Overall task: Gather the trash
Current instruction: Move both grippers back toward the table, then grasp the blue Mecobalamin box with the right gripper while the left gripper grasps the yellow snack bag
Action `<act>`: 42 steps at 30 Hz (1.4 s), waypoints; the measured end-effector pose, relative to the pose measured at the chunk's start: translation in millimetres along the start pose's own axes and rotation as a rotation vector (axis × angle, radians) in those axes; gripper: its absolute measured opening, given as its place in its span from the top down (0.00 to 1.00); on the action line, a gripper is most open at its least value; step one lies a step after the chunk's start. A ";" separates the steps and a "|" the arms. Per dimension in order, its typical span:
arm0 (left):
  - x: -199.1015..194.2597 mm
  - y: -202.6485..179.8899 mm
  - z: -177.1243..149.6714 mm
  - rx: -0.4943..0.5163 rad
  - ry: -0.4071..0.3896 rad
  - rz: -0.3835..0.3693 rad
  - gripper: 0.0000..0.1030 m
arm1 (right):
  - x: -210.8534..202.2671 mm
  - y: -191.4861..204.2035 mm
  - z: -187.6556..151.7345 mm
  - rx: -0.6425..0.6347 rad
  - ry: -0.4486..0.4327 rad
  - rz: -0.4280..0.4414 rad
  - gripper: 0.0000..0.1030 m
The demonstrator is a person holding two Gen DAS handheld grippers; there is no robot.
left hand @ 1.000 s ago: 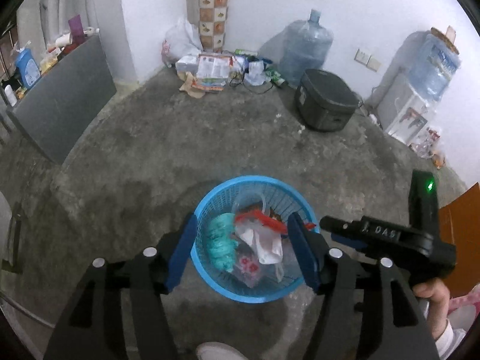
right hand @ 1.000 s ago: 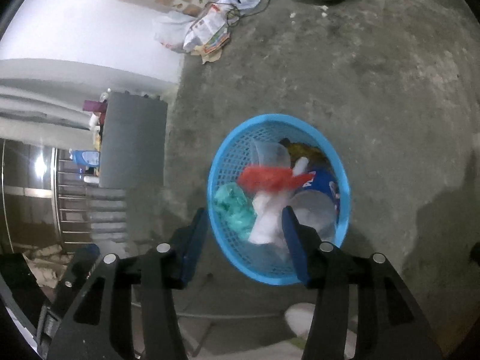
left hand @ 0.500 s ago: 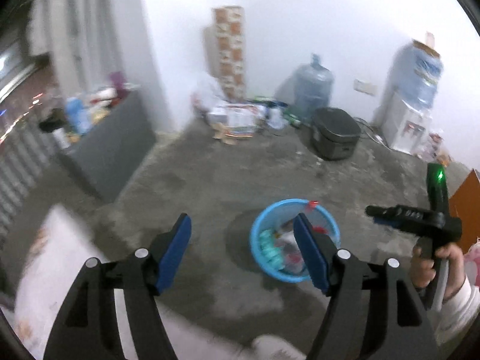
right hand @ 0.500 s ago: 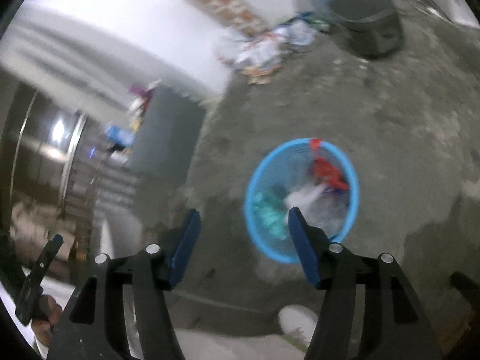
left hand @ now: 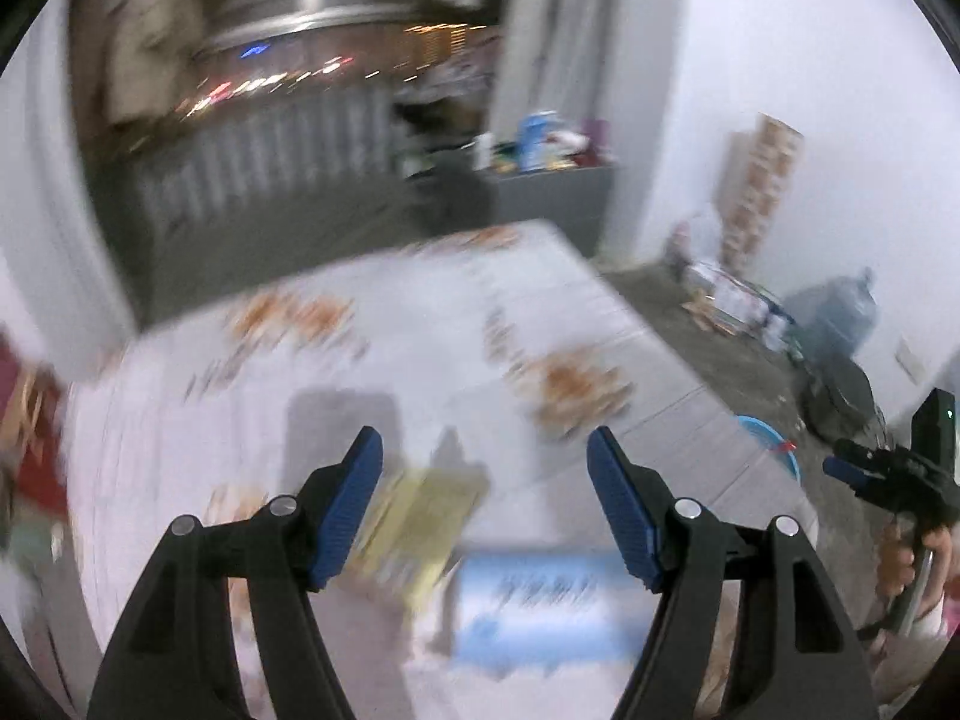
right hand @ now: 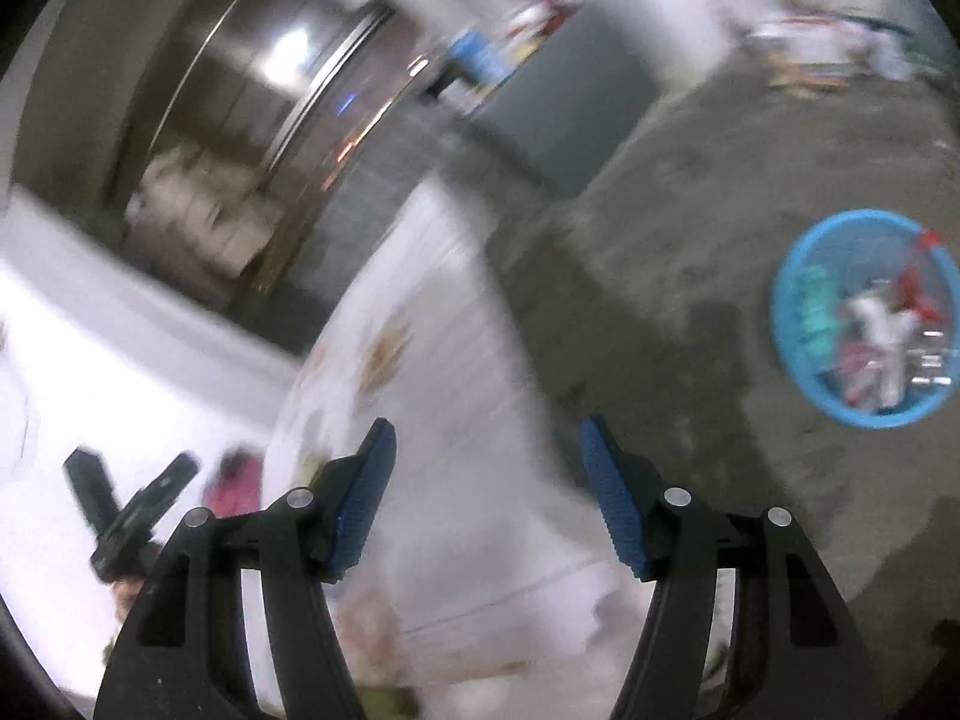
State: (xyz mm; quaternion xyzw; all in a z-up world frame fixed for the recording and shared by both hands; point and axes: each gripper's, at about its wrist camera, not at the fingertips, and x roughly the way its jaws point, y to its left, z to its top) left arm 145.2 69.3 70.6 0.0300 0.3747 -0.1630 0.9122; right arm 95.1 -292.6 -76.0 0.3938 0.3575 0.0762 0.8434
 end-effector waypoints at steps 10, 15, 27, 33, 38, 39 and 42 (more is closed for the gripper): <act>3.1 49.9 -62.4 -0.190 0.052 -0.047 0.33 | 60.8 128.2 -47.3 -0.456 0.173 0.033 0.25; 15.6 71.0 -75.7 -0.308 0.061 -0.113 0.39 | 87.9 159.4 -59.3 -0.652 0.216 0.011 0.18; 57.4 112.4 -46.8 -0.228 0.001 -0.066 0.56 | 158.1 209.0 -111.7 -1.113 0.334 -0.065 0.09; 89.4 117.6 -47.1 -0.180 0.066 -0.054 0.68 | 179.6 201.6 -137.9 -1.242 0.363 -0.182 0.09; 97.8 112.1 -53.5 -0.149 0.096 -0.060 0.71 | 174.2 181.6 -113.5 -1.076 0.333 -0.275 0.11; 98.3 111.2 -54.6 -0.148 0.099 -0.064 0.71 | 171.7 175.6 -104.6 -1.019 0.320 -0.299 0.12; 100.5 107.0 -56.6 -0.149 0.108 -0.074 0.71 | 162.2 163.7 -80.7 -0.860 0.291 -0.339 0.13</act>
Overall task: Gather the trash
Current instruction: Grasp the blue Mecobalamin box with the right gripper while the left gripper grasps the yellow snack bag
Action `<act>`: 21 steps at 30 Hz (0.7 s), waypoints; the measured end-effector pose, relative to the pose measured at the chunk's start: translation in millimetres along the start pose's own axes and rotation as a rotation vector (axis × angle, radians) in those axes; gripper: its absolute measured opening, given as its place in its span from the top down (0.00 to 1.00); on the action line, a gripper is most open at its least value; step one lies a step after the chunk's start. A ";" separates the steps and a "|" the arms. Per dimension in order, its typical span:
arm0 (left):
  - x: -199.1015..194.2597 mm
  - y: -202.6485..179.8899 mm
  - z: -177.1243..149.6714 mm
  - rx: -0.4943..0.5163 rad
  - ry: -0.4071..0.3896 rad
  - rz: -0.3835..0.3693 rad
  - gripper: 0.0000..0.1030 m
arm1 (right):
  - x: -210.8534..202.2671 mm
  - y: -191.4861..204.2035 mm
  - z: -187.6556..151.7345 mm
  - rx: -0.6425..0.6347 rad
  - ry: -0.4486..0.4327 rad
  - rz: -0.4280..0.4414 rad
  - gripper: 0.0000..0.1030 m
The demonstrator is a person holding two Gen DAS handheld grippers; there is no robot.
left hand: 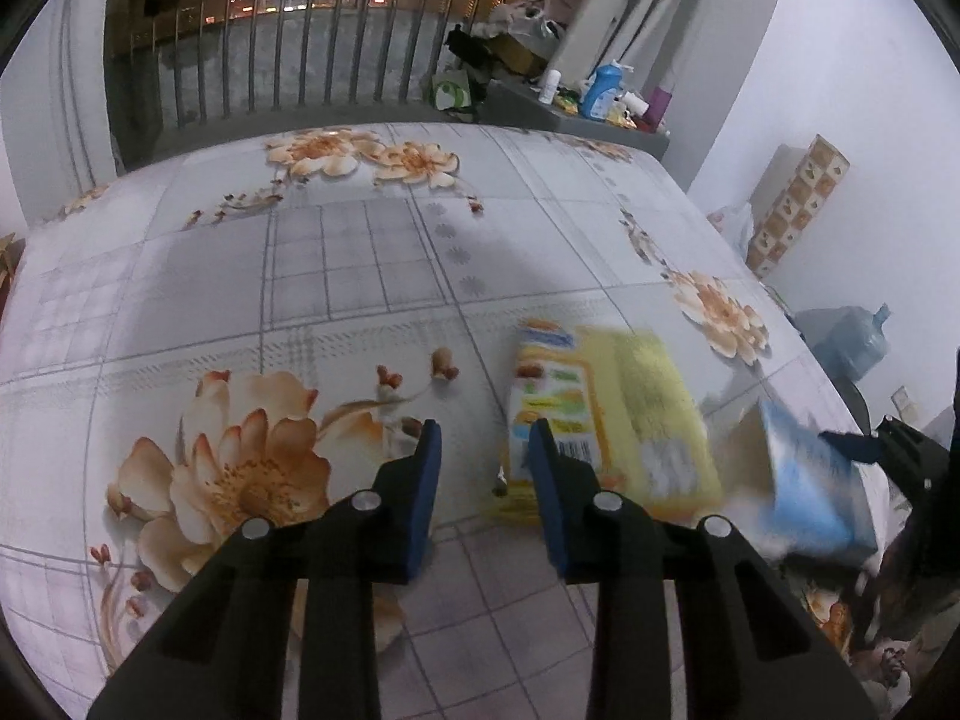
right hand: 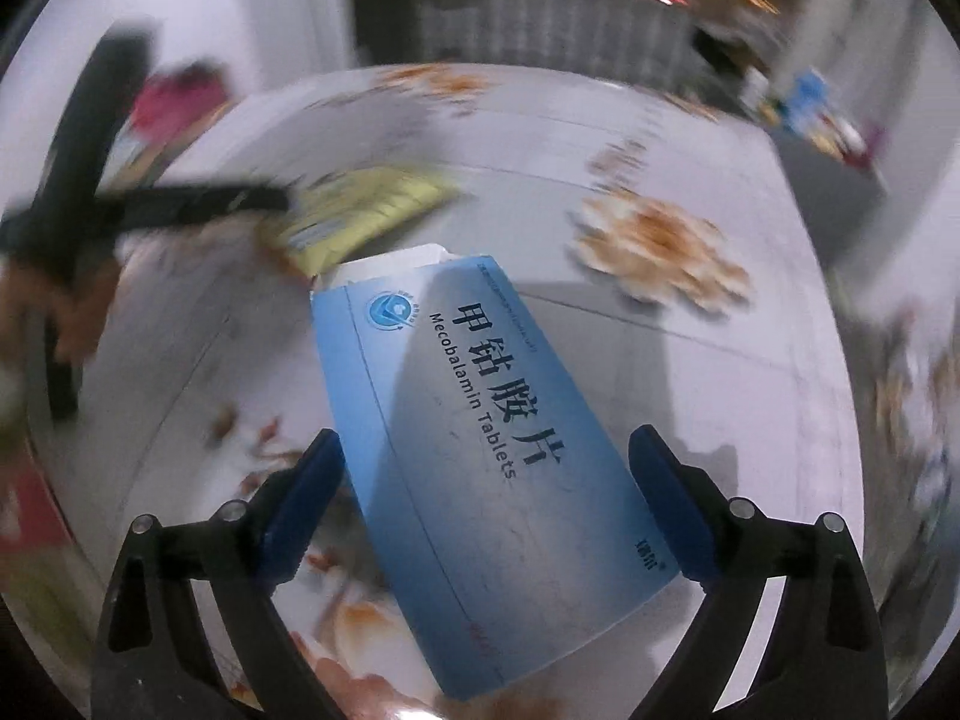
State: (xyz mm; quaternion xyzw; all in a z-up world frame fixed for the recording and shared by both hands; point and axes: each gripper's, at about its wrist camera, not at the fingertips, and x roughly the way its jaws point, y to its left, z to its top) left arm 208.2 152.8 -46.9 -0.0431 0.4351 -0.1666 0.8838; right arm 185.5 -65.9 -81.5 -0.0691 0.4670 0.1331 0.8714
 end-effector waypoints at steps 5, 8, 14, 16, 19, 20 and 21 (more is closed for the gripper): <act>-0.9 -7.5 1.5 0.002 -0.008 -0.019 0.71 | -5.8 -29.9 0.5 0.197 -0.005 -0.023 0.17; 4.0 -12.6 2.7 0.008 0.007 -0.023 0.71 | -3.6 -35.7 5.1 0.259 -0.013 -0.036 0.20; 12.6 -23.3 -0.8 0.024 0.026 -0.039 0.72 | 8.6 -39.5 18.0 0.310 -0.020 -0.037 0.26; 12.1 -31.4 -4.0 0.045 0.030 -0.067 0.72 | 14.9 -34.7 23.3 0.297 -0.016 -0.033 0.29; 11.8 -43.5 -8.9 0.077 0.039 -0.092 0.72 | 21.4 -25.6 23.6 0.270 0.002 -0.021 0.32; 11.3 -48.3 -11.7 0.089 0.041 -0.099 0.72 | 20.8 -22.6 22.9 0.255 0.000 -0.026 0.33; 9.7 -53.7 -15.5 0.098 0.045 -0.111 0.72 | 20.6 -17.9 22.2 0.235 0.004 -0.025 0.33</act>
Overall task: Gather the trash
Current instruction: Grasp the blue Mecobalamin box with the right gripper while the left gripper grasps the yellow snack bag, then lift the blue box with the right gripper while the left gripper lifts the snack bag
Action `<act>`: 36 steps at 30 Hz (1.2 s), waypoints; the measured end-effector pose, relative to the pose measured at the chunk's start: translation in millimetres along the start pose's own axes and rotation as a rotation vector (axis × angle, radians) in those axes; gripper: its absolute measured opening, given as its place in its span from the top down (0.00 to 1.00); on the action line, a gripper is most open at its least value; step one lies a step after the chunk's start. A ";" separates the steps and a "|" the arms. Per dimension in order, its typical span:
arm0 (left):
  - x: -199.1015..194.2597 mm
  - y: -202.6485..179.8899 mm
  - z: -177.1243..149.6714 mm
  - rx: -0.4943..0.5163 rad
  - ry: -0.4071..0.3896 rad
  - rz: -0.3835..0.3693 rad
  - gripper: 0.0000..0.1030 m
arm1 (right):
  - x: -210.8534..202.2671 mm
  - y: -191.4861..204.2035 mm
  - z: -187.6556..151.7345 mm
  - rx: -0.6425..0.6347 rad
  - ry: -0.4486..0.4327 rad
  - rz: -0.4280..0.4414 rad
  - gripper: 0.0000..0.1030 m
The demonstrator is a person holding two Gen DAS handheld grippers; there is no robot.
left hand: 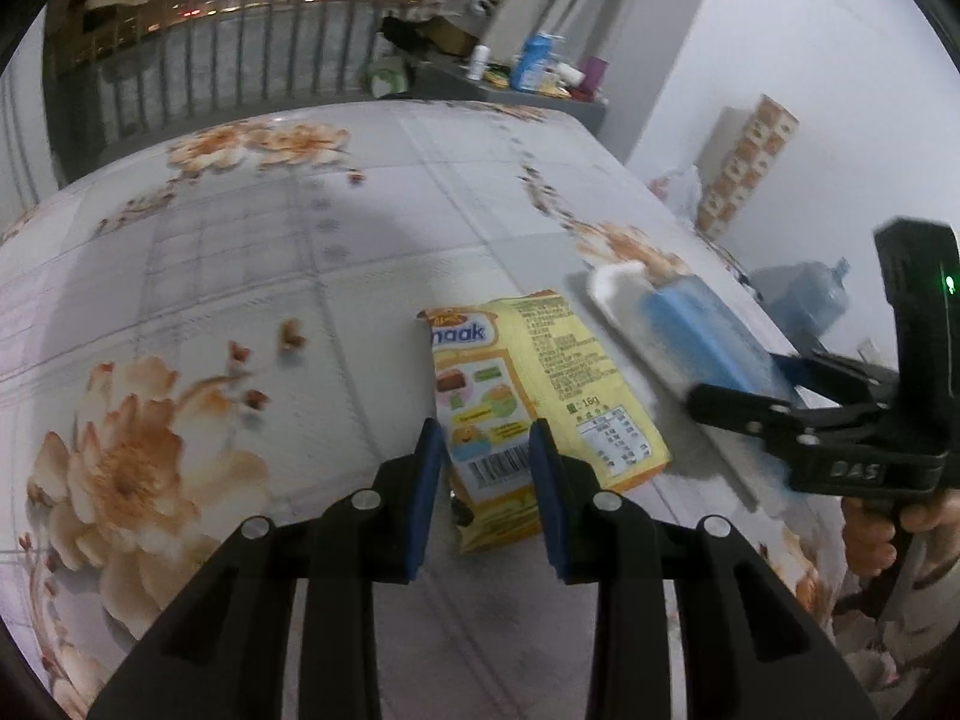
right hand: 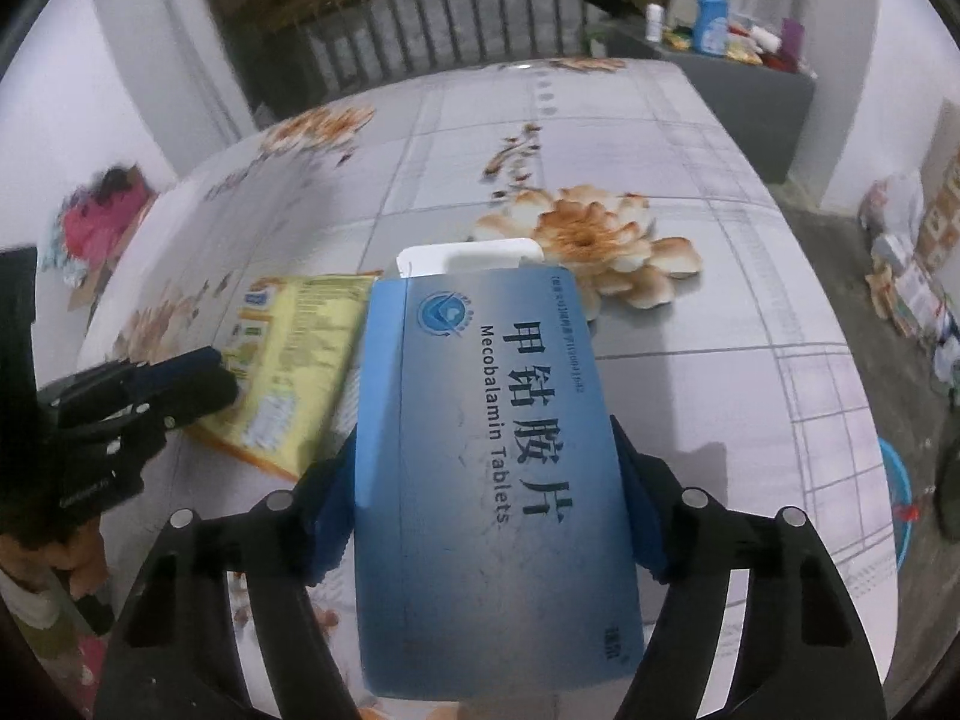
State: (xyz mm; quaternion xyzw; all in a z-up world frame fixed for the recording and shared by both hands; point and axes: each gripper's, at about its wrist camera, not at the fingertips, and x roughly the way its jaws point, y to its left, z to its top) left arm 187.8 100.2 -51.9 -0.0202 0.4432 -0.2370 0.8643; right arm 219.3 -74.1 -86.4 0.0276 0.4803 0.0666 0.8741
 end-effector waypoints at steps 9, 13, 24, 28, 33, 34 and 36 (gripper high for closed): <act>-18.3 -25.7 -33.0 -0.035 0.047 -0.088 0.72 | -28.4 13.1 -45.0 -0.043 0.027 0.012 0.34; -30.1 -24.6 -51.6 -0.130 0.070 -0.170 0.72 | -39.2 14.4 -64.3 -0.044 0.021 0.003 0.34; -29.9 -8.1 -56.5 -0.325 0.096 -0.295 0.72 | -40.6 17.1 -71.4 -0.064 -0.007 -0.013 0.34; -38.1 -8.2 -53.2 -0.346 0.041 -0.376 0.72 | -40.6 15.6 -72.9 -0.062 -0.015 -0.006 0.34; -46.7 -17.2 -48.0 -0.307 0.000 -0.457 0.72 | -39.3 17.6 -73.1 -0.074 -0.019 -0.012 0.34; -45.3 -22.6 -46.8 -0.277 0.007 -0.435 0.72 | -39.3 17.4 -73.1 -0.073 -0.020 -0.011 0.34; -41.0 -28.2 -44.3 -0.247 0.021 -0.403 0.72 | -39.0 17.0 -73.1 -0.071 -0.022 -0.009 0.34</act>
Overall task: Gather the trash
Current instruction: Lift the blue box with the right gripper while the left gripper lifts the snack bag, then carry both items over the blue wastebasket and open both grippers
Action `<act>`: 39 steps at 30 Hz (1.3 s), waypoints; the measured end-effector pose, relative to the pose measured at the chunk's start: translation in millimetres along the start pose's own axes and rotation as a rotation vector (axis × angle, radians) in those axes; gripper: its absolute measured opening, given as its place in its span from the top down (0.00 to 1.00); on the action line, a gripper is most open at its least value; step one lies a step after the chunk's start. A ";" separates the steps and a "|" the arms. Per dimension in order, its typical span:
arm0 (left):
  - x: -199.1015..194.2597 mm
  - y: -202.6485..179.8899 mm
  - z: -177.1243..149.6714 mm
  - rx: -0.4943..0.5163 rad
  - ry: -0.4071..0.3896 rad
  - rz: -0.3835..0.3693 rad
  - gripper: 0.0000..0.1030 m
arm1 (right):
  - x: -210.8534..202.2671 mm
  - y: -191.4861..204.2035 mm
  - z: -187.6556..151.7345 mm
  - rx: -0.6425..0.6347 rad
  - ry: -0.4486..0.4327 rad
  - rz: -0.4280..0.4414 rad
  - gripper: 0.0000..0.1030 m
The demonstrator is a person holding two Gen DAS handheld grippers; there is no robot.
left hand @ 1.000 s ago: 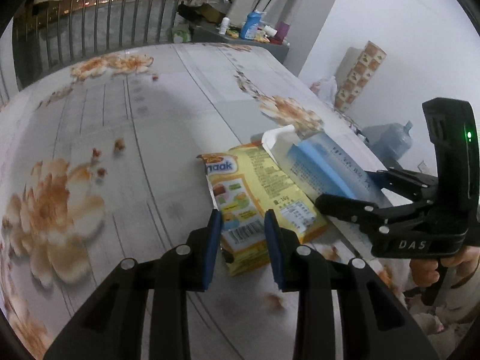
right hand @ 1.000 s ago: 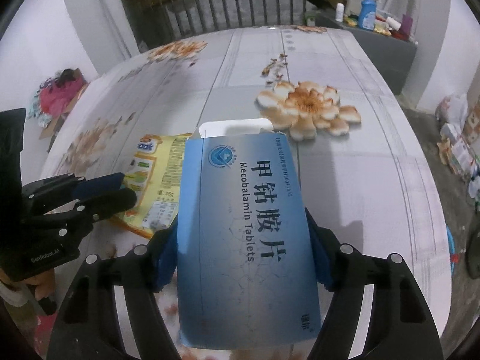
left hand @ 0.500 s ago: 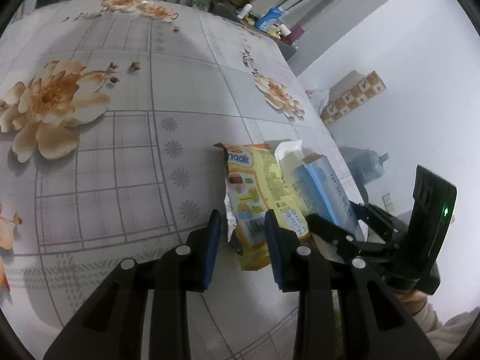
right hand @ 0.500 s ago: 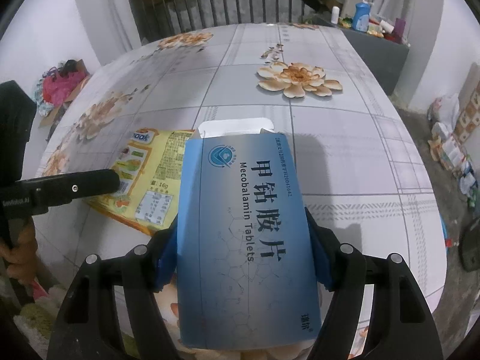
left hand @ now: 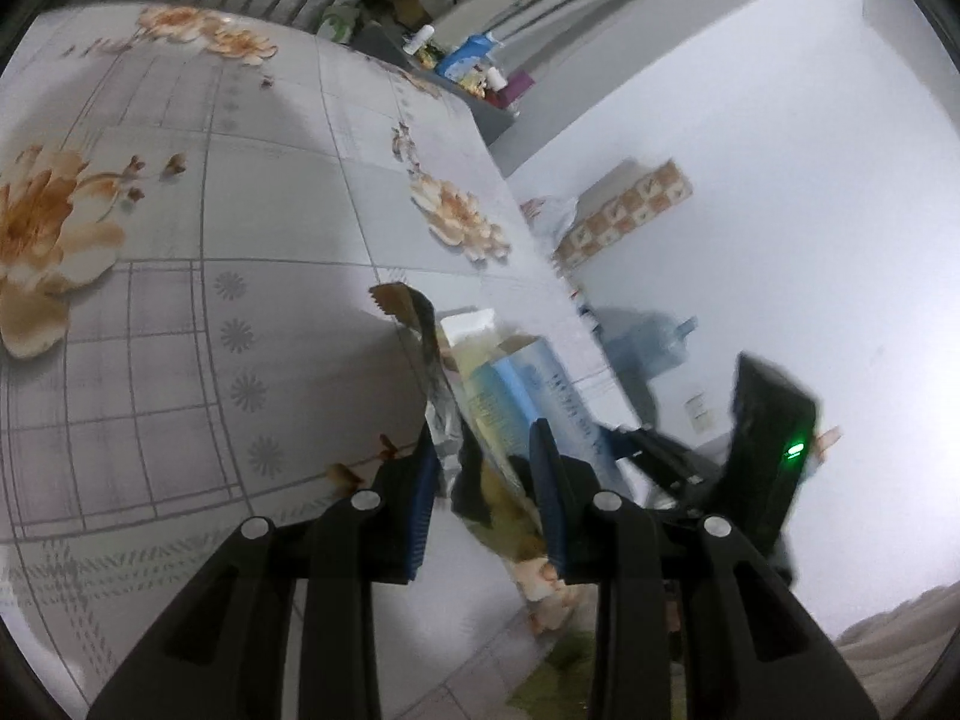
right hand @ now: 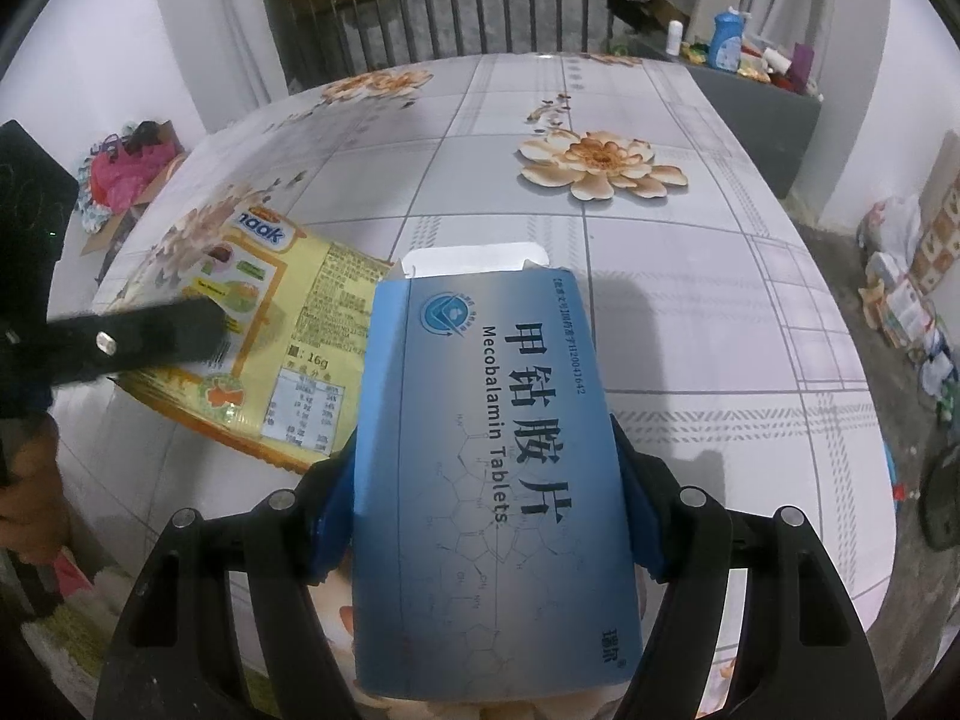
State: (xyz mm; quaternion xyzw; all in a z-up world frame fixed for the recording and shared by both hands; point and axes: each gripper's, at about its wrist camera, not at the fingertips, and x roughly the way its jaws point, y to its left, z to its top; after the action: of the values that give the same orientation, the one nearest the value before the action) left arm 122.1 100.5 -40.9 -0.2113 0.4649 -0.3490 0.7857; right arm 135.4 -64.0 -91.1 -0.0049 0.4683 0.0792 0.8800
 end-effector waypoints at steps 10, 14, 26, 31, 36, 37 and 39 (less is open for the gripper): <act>12.2 -0.1 1.8 0.058 0.020 0.133 0.82 | -3.9 -6.3 -2.1 0.028 -0.002 0.033 0.35; 7.0 -3.1 3.3 0.080 -0.001 0.157 0.87 | -11.3 -19.6 -2.6 0.099 -0.009 0.101 0.35; 0.3 -43.5 14.3 0.209 -0.042 0.177 0.91 | -53.2 -67.9 -6.0 0.329 -0.138 0.273 0.35; 12.0 -84.3 25.6 0.309 -0.030 0.154 0.92 | -81.5 -108.7 -18.2 0.430 -0.244 0.290 0.35; 50.4 -145.7 40.2 0.449 0.008 0.094 0.92 | -114.1 -166.4 -47.1 0.571 -0.356 0.249 0.35; 58.1 -155.1 41.2 0.470 0.017 0.082 0.92 | -120.9 -180.7 -55.8 0.611 -0.379 0.235 0.35; 83.6 -182.2 43.5 0.533 0.054 0.049 0.92 | -131.1 -206.2 -72.1 0.676 -0.417 0.198 0.35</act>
State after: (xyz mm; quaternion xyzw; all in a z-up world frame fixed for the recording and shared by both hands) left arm 123.2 -83.0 50.8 0.0239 0.3823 -0.4453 0.8093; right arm 33.8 -291.2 -36.9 0.3460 0.2777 0.0046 0.8962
